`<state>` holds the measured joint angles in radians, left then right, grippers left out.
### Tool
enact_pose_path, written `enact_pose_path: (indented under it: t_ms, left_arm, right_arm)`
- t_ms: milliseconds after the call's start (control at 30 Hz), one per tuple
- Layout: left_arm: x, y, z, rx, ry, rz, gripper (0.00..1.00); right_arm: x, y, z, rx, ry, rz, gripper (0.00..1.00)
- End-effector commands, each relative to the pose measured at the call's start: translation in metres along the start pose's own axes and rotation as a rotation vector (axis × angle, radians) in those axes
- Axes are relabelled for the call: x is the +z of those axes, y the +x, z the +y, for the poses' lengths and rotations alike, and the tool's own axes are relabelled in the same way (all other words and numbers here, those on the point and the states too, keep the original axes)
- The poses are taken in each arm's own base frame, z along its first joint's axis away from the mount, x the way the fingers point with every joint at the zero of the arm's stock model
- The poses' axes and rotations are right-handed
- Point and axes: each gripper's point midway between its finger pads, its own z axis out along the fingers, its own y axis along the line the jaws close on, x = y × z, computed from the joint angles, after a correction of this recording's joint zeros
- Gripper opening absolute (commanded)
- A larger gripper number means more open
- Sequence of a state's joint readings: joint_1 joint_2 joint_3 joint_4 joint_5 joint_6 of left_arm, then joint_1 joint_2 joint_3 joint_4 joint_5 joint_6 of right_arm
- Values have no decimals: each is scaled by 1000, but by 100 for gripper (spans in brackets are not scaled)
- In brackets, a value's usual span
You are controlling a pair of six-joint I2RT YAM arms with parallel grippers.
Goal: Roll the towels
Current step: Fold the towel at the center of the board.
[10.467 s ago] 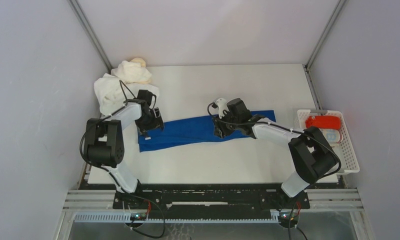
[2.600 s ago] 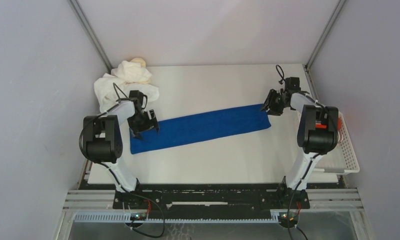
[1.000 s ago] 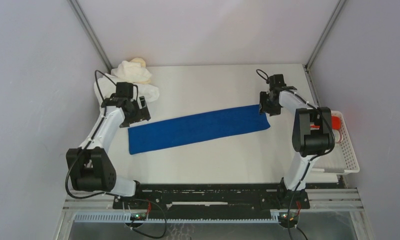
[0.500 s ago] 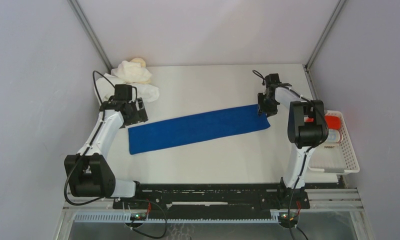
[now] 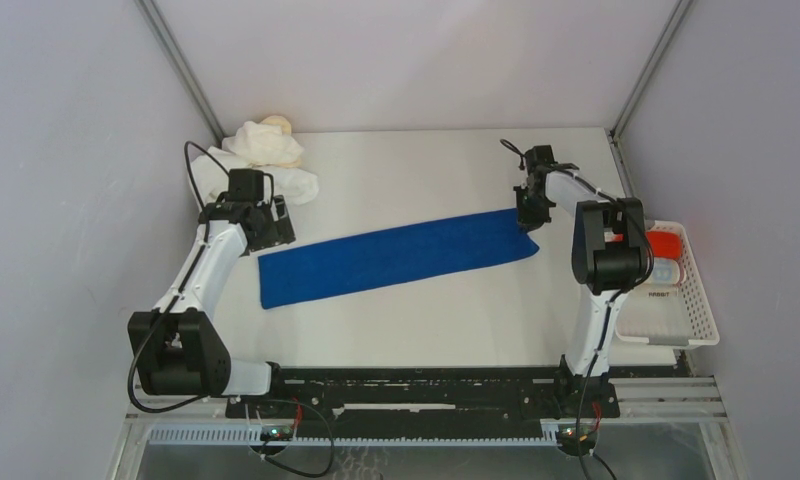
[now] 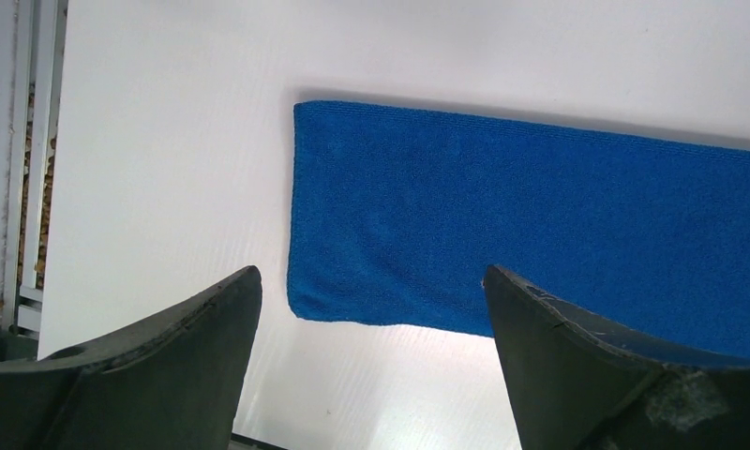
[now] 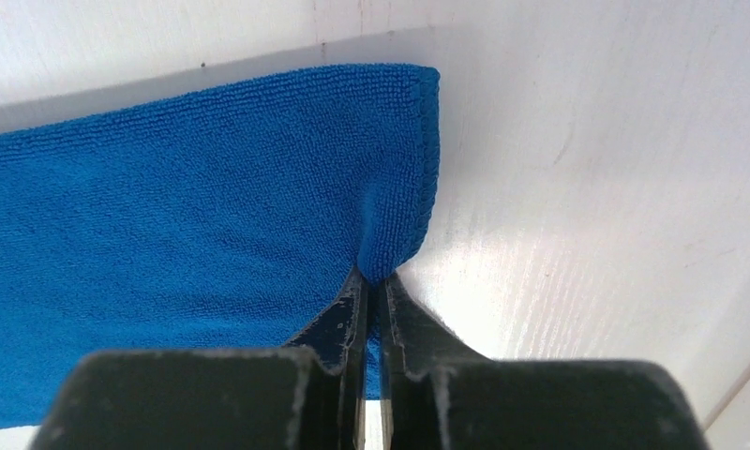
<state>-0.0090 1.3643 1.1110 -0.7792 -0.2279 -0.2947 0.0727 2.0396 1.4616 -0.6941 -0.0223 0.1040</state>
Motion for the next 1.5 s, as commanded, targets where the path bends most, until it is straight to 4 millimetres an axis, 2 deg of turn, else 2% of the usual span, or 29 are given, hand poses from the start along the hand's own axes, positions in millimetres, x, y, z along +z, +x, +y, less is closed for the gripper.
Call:
enact_pose_path:
  t_ms: [0,267,467,533,633,767,900,1100,1233,1467]
  left_arm:
    - [-2,0,-8,-4,57,-22,93]
    - [0,8,-19,-74,158,16,94]
    - [6,24,-33,-138,262,80,94]
    - [6,27,-36,-152,286,90,94]
    - [6,31,-46,-180,335,102,93]
    - [8,37,-69,-215,430,123,91]
    - [11,44,-88,-225,485,159,89]
    - [21,45,-109,-282,552,175,84]
    - [31,49,-129,-306,599,201,76]
    - [37,54,-168,-310,697,216,52]
  right_arm:
    - [-10,-9,-20,-10,106,-13,0]
    - [-90,-75,-94,98,285,-213,0]
    - [-133,-95,-126,174,354,-323,0]
    - [-142,-98,-127,187,355,-342,0]
    - [-149,-100,-104,156,280,-360,0]
    - [-147,-94,-51,79,128,-360,0]
    - [-138,-78,13,20,-50,-315,0]
    - [-126,-48,86,-43,-229,-253,0]
    - [-123,-34,118,-78,-299,-226,0]
    - [-122,-18,158,-107,-404,-195,0]
